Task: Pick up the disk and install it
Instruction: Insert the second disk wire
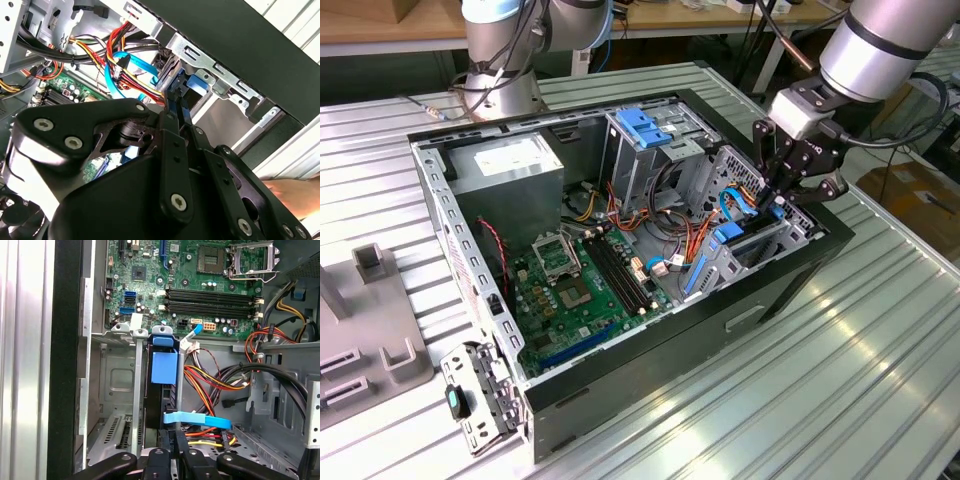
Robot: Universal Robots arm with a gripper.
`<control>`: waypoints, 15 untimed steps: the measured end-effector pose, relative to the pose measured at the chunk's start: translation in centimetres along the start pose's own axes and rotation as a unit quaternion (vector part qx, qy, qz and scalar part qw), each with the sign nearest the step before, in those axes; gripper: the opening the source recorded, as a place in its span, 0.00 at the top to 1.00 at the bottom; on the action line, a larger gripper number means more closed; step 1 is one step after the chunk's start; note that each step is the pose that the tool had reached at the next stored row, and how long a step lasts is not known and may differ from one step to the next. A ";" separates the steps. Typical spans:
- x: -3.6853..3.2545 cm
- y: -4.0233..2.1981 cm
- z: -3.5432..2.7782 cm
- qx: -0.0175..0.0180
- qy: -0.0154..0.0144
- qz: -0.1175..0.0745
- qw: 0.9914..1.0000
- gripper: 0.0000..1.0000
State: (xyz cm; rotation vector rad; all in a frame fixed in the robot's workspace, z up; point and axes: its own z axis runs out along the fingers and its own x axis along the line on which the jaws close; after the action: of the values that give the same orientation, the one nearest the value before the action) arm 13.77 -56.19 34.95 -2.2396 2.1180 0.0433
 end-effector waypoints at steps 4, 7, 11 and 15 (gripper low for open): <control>0.01 0.01 0.19 0.000 0.000 0.000 1.000 0.84; 0.03 0.01 0.22 0.000 0.000 0.000 1.000 0.84; 0.12 0.01 0.21 0.000 0.000 0.000 1.000 0.84; 0.16 0.01 0.23 0.000 0.000 0.000 1.000 0.84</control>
State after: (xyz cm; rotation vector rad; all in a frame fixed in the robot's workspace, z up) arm 13.77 -56.33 34.71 -2.2396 2.1180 0.0433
